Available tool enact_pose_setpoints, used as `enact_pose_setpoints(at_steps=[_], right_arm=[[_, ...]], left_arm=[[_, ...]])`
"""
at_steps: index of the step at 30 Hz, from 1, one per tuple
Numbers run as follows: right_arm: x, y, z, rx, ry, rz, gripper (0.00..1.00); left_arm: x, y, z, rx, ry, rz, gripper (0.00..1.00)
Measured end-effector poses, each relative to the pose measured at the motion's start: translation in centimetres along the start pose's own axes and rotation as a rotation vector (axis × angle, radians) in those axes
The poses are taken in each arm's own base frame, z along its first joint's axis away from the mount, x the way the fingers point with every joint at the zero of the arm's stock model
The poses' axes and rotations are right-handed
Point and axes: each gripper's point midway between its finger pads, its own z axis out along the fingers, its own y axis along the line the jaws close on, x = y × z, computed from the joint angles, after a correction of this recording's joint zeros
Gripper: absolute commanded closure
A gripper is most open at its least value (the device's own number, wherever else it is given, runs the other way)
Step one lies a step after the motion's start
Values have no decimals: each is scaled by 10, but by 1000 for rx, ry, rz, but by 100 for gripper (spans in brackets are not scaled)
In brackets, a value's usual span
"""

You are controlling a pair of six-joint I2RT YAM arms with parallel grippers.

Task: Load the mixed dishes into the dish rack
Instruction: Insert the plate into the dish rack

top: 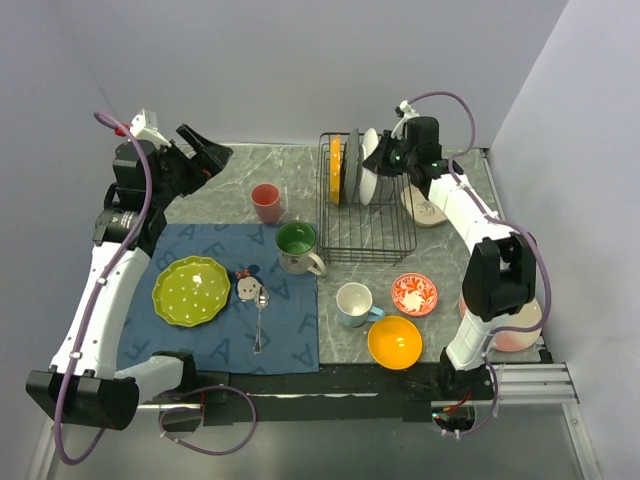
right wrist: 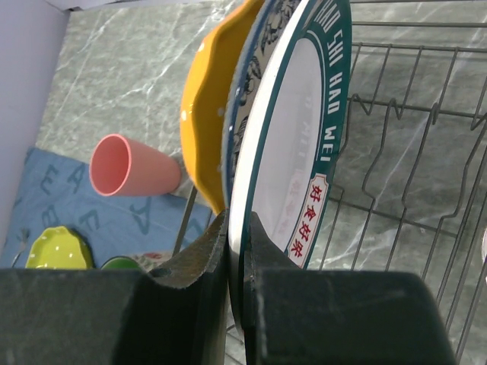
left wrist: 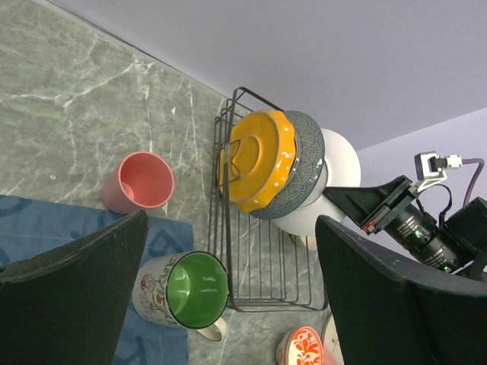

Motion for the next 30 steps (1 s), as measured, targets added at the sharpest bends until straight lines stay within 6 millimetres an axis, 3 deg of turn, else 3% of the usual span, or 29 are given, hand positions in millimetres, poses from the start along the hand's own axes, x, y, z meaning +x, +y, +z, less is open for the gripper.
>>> enact_pose_setpoints(at_steps=[20,25,27,28,30], right_arm=[[18,-21,61,116,74,-19,99],[20,-26,65,141,75,-11,67],[20,-28,65,155,74,-6,59],[20,-28,64,158,77,-2,49],[22,-31,64,174,80,2,43]], left_arm=[[6,8,10,-22,24,-4,3],[6,8,11,-23,24,-4,3],[6,8,11,-23,23,-4,3],[6,8,11,-24,24,-4,3],[7,9,12,-26,26,-5,3]])
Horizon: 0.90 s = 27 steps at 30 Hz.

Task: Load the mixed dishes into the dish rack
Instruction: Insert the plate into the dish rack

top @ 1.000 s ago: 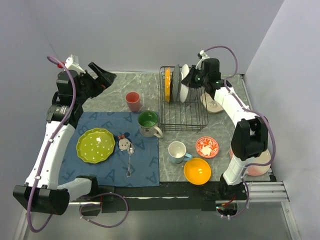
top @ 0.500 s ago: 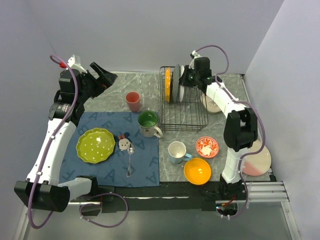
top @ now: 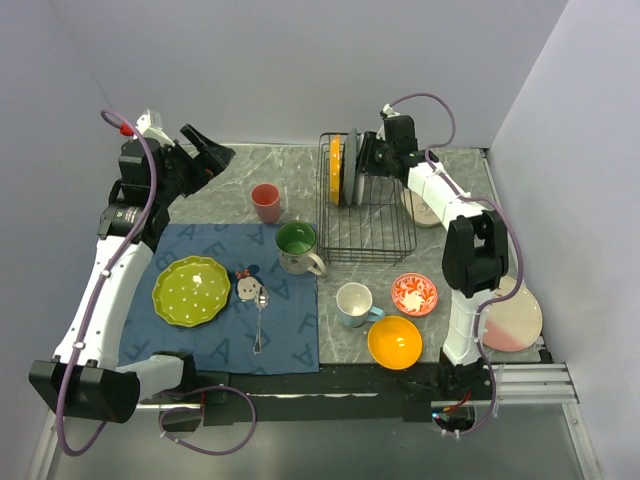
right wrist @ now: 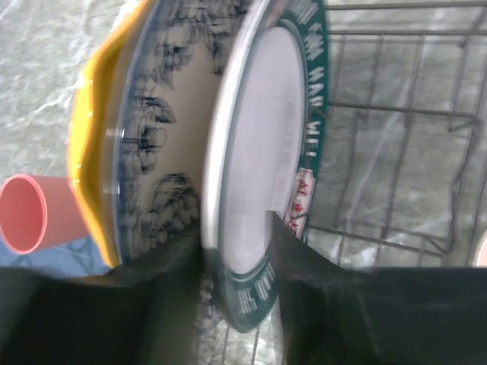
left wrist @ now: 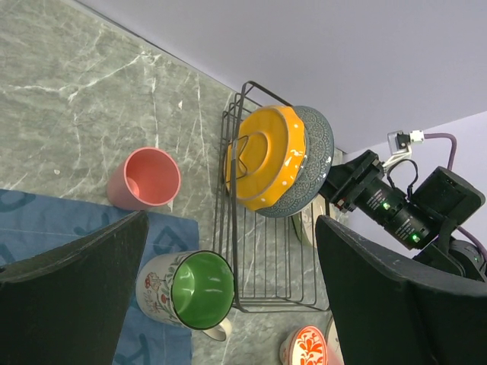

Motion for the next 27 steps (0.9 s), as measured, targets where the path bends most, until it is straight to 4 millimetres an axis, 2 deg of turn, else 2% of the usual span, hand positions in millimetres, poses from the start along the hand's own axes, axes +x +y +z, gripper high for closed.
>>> enact_pose_setpoints(at_steps=[6,12,20,22,24,27], right_arm=[[-1,-9,-2,41,-1,12,33],[-9,-7,-15,50,-21,15,30],[-45,13,-62,25,-119,7,20],[-52,17,-74,19,-141,3,8],[-59,22,-89,16,-165,-2,0],[-67,23,-111,29,-196,-18,0]], left_arm=[[0,1,1,-4,0,0,3],[-1,2,1,-7,-3,2,3],[-1,2,1,-8,-4,3,3],[-1,2,1,-9,-4,4,3],[0,3,1,-11,-2,6,3],[2,6,2,-16,1,10,3]])
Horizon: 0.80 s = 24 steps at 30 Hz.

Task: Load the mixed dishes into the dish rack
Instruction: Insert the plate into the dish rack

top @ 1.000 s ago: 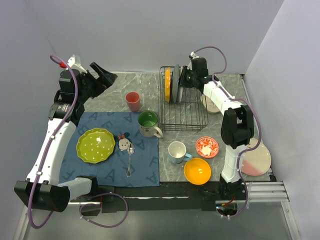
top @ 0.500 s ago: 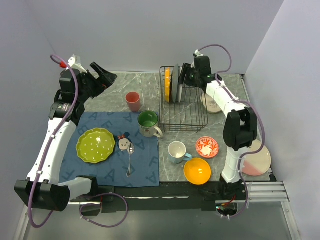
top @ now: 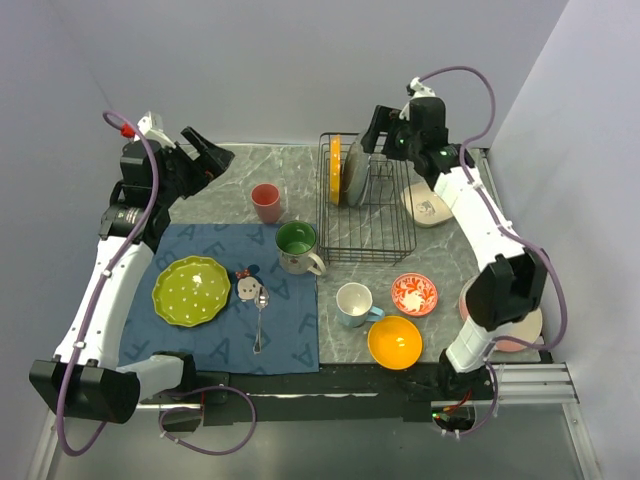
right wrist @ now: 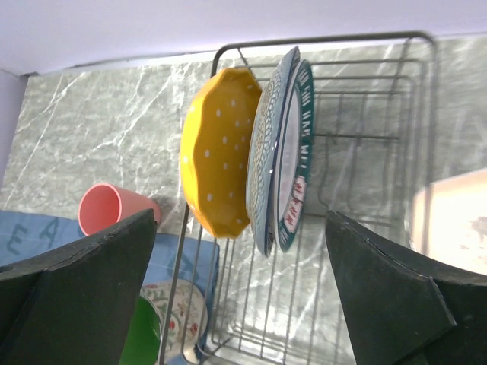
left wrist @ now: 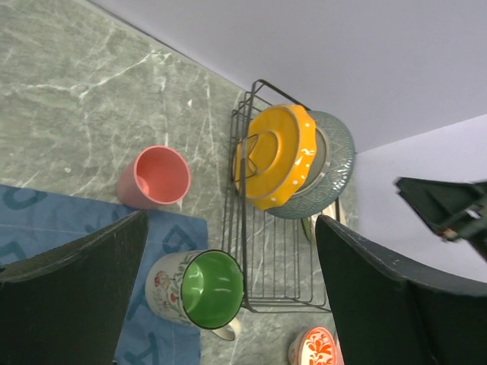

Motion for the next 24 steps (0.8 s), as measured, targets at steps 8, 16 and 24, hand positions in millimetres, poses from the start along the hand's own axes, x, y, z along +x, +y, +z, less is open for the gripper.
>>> enact_pose_setpoints(at_steps=[8,16,24], right_arm=[[-9,-17,-39,59,-44,-6,3],[11,-37,-23,101,23,43,11],[41,-47,6,105,117,105,23]], left_arm=[[4,8,-1,-23,1,20,3],[5,11,-5,-30,4,37,3],[3,11,-9,-37,-7,39,3]])
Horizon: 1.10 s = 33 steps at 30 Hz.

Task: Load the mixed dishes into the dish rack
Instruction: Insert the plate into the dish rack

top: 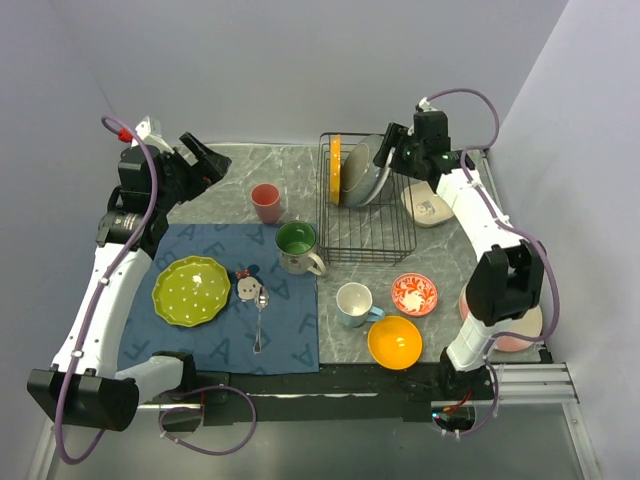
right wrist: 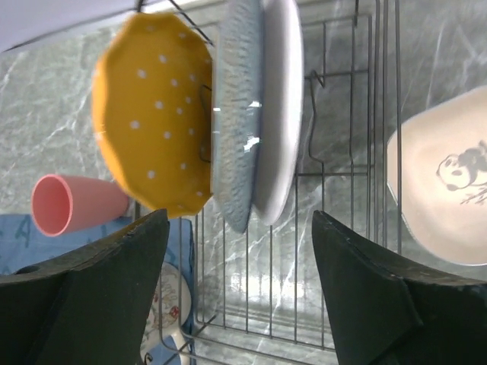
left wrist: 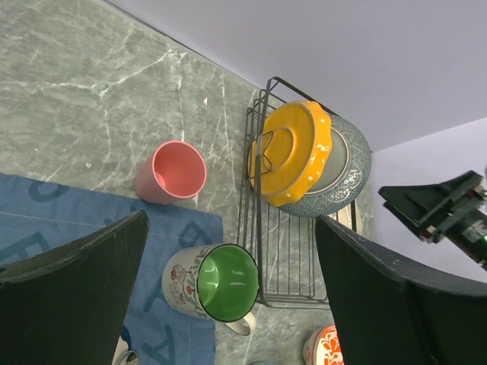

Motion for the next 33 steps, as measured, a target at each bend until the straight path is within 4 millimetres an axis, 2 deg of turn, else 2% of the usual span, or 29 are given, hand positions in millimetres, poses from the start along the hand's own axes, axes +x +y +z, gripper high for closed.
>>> enact_pose_setpoints(at_steps=[2,5,14,20,28,33], right_arm=[[5,-5,8,11,18,24,26],[8,-14,14,28,23,69,36],[2,-42,19,73,-1,165,43],[1,-47,23,79,-1,182,45],[17,-52,49,84,59,190,46],[17,-47,50,51,66,190,47]], left_arm=[[0,0,0,0,1,0,3],[3,3,1,-6,6,-1,3],[6,5,1,-13,15,-2,3],[6,5,1,-13,16,-3,3],[7,5,2,-15,19,-4,3],[7,6,2,-15,20,-5,3]])
